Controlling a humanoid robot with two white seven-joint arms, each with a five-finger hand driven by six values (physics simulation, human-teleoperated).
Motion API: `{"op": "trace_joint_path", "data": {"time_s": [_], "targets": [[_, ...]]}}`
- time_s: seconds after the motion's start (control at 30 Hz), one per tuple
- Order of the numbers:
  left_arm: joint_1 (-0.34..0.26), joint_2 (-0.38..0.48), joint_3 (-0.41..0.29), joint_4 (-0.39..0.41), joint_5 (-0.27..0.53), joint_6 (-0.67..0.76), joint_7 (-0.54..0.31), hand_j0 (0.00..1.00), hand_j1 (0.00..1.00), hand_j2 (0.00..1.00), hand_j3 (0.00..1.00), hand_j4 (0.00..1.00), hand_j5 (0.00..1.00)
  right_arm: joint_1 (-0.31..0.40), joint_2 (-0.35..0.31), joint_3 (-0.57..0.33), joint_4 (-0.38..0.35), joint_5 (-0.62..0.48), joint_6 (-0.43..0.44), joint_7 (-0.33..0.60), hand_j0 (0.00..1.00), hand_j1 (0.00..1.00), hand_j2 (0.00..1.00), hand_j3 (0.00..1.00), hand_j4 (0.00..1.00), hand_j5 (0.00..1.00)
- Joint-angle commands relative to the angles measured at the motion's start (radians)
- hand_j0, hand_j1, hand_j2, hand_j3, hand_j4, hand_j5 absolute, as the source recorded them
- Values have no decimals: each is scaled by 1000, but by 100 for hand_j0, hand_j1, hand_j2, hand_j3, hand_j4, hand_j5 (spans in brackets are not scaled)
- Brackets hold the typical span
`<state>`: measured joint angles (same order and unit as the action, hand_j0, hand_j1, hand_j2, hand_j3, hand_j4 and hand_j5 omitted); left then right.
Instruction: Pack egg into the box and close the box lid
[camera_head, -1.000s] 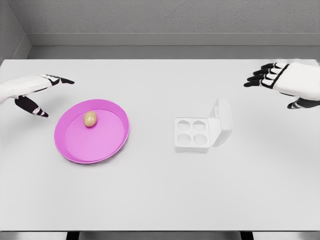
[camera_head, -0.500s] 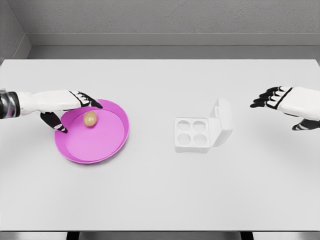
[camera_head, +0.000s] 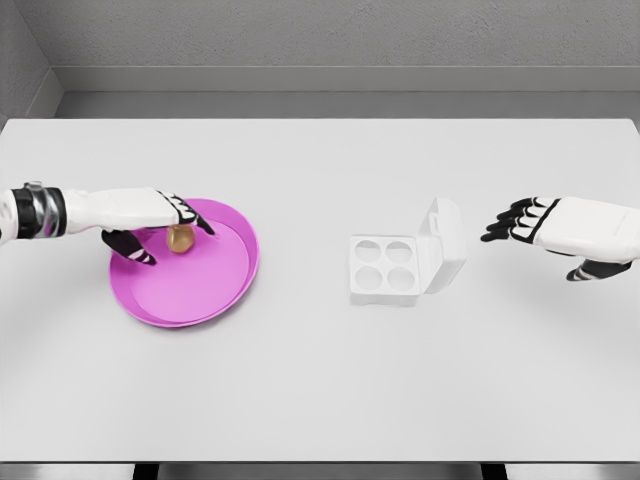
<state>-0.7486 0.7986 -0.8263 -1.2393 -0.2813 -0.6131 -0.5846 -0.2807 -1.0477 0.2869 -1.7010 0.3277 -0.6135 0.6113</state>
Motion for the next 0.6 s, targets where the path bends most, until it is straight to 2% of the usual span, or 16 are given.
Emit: {"op": "trace_joint_path", "data": {"time_s": [0.0,0.27,0.47,0.5,0.53,0.57], "targets": [[0,-10,1,29,-4,2,0,84,84,84,84,84,84,0,-2,5,0,-6,3,0,100,100,100,100,100,100],[-3,-13,1,30,-29,2,-1,84,84,84,84,84,84,0,-2,6,-2,-6,3,0,100,100,100,100,100,100],[-9,-47,1,35,-33,2,-23,83,83,83,83,83,83,0,0,6,-2,-6,3,0,100,100,100,100,100,100],[-9,-48,1,35,-33,2,-24,81,81,81,81,81,81,0,0,6,-2,-6,3,0,100,100,100,100,100,100],[-9,-48,1,35,-33,2,-26,72,72,72,72,72,72,0,0,6,-2,-6,3,0,100,100,100,100,100,100],[-9,-48,1,35,-33,2,-26,69,69,69,69,69,69,0,0,6,-2,-6,3,0,100,100,100,100,100,100]]}}
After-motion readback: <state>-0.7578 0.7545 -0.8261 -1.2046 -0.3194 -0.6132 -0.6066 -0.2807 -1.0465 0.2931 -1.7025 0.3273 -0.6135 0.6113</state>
